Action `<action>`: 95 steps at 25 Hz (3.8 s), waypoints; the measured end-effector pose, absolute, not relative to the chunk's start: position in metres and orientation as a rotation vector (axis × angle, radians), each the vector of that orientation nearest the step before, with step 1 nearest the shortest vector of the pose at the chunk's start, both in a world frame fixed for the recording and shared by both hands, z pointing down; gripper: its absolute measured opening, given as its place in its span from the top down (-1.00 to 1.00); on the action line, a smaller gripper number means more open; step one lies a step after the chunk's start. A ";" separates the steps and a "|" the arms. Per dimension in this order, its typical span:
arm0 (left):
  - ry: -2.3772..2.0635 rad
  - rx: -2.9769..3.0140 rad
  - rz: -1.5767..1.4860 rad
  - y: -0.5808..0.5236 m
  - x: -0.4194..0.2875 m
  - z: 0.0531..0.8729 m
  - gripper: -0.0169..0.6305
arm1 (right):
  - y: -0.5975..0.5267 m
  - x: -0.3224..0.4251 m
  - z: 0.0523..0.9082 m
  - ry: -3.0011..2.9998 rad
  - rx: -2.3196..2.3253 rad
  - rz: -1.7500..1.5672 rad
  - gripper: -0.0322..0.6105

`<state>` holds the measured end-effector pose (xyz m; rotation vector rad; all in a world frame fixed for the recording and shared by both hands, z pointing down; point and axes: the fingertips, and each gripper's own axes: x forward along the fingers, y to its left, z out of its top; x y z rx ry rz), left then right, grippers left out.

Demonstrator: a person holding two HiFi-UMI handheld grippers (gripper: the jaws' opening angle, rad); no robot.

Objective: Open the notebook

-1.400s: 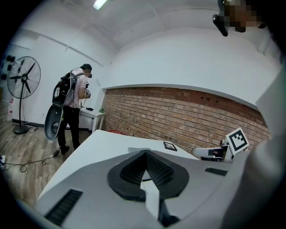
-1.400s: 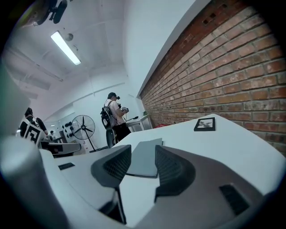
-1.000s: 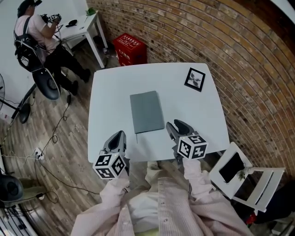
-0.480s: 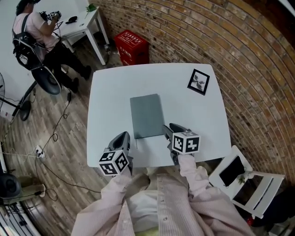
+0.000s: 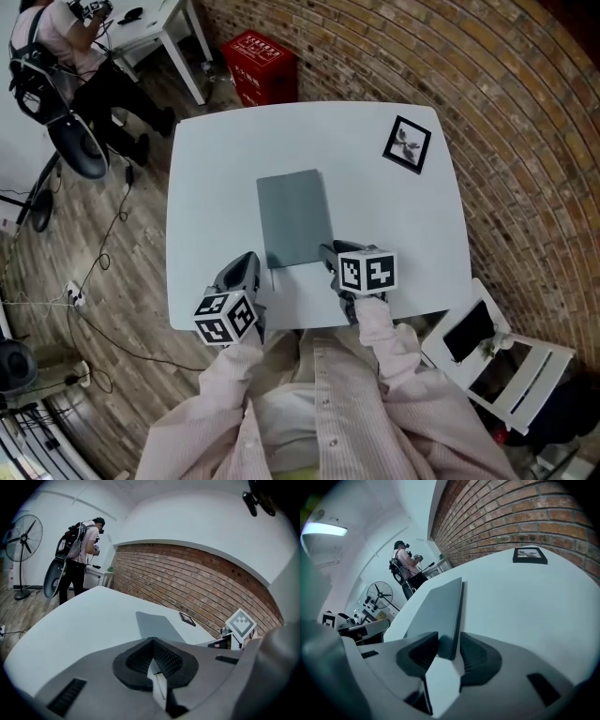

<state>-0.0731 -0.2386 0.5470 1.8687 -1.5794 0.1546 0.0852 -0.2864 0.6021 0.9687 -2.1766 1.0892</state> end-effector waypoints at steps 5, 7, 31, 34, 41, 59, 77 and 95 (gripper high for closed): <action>-1.554 1.864 0.168 -0.240 -0.072 0.553 0.97 | -0.285 0.081 0.603 -2.155 0.919 1.137 0.54; -1.550 1.861 0.173 -0.240 -0.072 0.556 0.97 | -0.287 0.082 0.604 -2.153 0.912 1.160 0.54; -1.668 1.833 0.127 -0.235 -0.086 0.551 0.97 | -0.284 0.083 0.583 -2.227 0.886 1.332 0.79; -1.682 1.836 0.114 -0.237 -0.090 0.545 0.97 | -0.285 0.080 0.575 -2.242 0.886 1.327 0.79; -1.688 1.835 0.093 -0.230 -0.102 0.542 0.97 | -0.280 0.072 0.555 -2.282 0.888 1.283 0.80; -1.584 1.940 0.047 -0.222 -0.184 0.524 0.97 | -0.263 0.020 0.495 -2.256 1.069 0.966 0.81; -1.488 2.011 0.024 -0.203 -0.240 0.517 0.97 | -0.245 -0.044 0.473 -2.121 1.179 0.588 0.81; -1.513 2.015 0.010 -0.178 -0.280 0.516 0.97 | -0.223 -0.113 0.484 -2.018 1.137 0.236 0.81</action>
